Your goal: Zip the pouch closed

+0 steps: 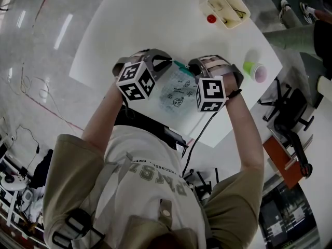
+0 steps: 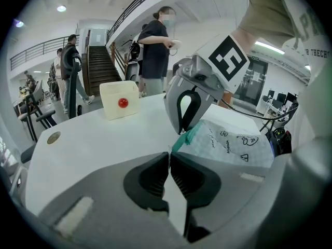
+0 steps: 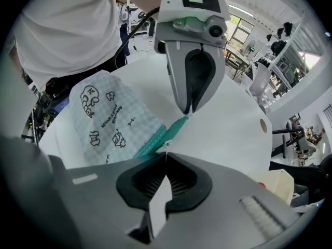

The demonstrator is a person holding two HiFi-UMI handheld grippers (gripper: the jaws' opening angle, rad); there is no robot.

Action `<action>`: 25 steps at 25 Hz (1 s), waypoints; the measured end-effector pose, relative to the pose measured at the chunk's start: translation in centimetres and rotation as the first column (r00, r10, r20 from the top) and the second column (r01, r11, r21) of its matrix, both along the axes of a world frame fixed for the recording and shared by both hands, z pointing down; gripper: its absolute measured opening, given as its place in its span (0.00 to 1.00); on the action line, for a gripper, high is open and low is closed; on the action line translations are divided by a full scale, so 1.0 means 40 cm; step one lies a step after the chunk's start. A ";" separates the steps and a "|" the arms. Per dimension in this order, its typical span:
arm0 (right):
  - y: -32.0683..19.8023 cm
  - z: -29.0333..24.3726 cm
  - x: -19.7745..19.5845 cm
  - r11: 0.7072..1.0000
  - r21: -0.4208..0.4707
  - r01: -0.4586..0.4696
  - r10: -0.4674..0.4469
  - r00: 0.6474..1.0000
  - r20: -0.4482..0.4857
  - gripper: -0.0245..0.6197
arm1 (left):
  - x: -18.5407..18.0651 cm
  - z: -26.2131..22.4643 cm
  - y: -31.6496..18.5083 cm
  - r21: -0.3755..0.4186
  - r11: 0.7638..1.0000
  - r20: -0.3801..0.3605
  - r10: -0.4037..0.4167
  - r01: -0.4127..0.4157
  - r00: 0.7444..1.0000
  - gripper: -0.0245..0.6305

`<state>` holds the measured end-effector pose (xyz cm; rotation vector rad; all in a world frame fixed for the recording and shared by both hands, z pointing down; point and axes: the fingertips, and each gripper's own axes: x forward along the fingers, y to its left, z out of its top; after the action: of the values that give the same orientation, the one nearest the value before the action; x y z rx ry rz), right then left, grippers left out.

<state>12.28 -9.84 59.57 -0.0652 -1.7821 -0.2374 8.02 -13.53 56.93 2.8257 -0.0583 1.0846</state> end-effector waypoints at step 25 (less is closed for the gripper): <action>0.030 -0.002 0.049 1.000 0.010 -0.022 0.022 0.999 -0.031 0.04 | -0.012 0.011 -0.004 -0.005 0.999 0.019 -0.044 0.044 0.999 0.07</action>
<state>14.25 -8.62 59.50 -0.0418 -1.7496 -0.2283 7.55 -13.68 57.37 2.7958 -0.1184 1.1008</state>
